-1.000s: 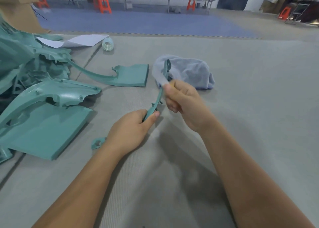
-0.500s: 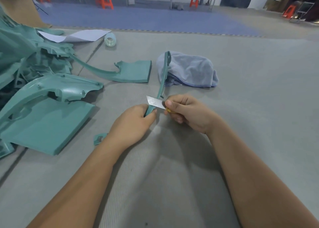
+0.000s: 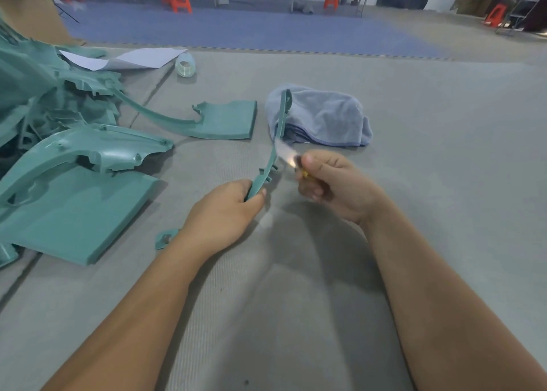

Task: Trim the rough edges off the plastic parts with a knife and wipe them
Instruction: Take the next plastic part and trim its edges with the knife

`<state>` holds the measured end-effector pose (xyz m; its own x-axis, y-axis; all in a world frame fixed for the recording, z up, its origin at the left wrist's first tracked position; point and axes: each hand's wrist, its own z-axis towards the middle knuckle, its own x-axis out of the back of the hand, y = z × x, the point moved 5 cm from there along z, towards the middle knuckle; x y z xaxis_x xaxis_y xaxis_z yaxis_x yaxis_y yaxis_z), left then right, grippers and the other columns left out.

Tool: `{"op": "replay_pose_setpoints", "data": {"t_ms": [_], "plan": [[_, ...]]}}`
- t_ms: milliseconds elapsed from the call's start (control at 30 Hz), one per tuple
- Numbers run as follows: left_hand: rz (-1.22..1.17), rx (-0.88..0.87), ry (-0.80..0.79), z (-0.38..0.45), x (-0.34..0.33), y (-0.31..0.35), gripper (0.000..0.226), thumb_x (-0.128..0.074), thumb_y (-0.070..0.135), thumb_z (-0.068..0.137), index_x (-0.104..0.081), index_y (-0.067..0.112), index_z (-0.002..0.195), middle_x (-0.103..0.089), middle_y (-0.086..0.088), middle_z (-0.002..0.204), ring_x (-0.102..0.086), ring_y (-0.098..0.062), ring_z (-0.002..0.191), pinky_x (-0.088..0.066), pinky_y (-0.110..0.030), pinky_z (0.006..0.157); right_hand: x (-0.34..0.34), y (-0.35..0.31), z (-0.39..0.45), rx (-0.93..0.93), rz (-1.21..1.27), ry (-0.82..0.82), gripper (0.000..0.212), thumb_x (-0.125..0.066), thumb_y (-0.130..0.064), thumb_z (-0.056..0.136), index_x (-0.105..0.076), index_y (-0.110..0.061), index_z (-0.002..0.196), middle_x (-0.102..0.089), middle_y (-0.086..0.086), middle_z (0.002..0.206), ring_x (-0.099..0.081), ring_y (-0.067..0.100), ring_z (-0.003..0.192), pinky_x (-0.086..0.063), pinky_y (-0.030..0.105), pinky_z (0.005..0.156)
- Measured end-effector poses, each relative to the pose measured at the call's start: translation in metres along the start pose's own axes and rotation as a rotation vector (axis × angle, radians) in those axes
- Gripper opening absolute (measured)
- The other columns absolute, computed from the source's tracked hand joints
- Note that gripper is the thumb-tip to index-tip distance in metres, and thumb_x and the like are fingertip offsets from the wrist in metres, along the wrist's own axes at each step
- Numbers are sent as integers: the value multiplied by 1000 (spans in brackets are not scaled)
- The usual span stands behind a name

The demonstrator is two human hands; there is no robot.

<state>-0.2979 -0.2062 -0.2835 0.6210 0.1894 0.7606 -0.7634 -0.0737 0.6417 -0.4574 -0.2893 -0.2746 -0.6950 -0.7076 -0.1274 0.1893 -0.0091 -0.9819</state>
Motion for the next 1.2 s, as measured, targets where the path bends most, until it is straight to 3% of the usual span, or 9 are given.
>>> {"op": "replay_pose_setpoints", "data": {"t_ms": [100,233,400,567,767,900,1000,1100,1200], "plan": [[-12,-7,-8,0,0,0,34,-45,43,96,-50,21,71,-48,7,54,-48,-16,55,-33,-32,53,-16,3,0,-63,-120,-108,30,-54,-25,92,-69,-17,68,-39,3,52,-36,9,45,-32,18,47],[-15,-2,-1,1,2,1,37,-43,42,96,-43,18,66,-47,5,56,-47,-18,57,-32,-33,53,-25,-2,6,5,-181,-40,29,-53,-26,93,-64,-11,71,-39,-1,49,-34,8,46,-32,15,50],[113,1,-24,-4,0,3,37,-42,46,94,-45,19,69,-51,4,57,-51,-17,57,-28,-32,50,-5,-25,20,116,90,143,41,-44,-20,101,-66,-20,67,-36,6,63,-33,6,47,-27,17,51],[126,-6,-5,-5,1,7,41,-41,47,94,-36,20,64,-44,5,53,-44,-17,53,-24,-32,49,12,-28,18,159,81,252,34,-47,-22,100,-65,-14,73,-43,6,69,-34,6,49,-30,20,53],[134,-32,78,-9,8,12,49,-35,57,94,-34,19,63,-45,4,54,-45,-19,52,-27,-32,48,21,-37,8,218,296,399,44,-40,-23,104,-68,-22,71,-50,0,71,-33,7,49,-29,20,48],[349,-87,216,-9,25,11,48,-16,62,91,-40,21,81,-46,6,60,-46,-26,60,-31,-34,51,24,-37,1,128,264,488,58,-26,-38,107,-69,-13,76,-42,4,69,-32,9,49,-27,21,50],[337,-152,255,-9,34,10,33,-23,50,98,-48,30,105,-41,10,63,-41,-22,63,-26,-32,50,18,-37,4,76,250,515,56,-25,-38,107,-66,-8,86,-46,4,71,-34,8,50,-27,22,53],[230,-207,226,-10,34,15,18,-32,40,100,-45,33,90,-45,10,65,-46,-21,65,-30,-32,52,9,-34,7,30,240,479,45,-34,-31,106,-69,-7,92,-52,0,69,-38,7,54,-30,20,55],[206,-196,205,-10,32,16,18,-36,36,99,-38,35,82,-57,6,72,-53,-23,69,-36,-33,54,1,-33,8,-3,242,411,40,-37,-29,104,-69,-8,95,-41,-2,63,-35,10,57,-33,21,57]]}}
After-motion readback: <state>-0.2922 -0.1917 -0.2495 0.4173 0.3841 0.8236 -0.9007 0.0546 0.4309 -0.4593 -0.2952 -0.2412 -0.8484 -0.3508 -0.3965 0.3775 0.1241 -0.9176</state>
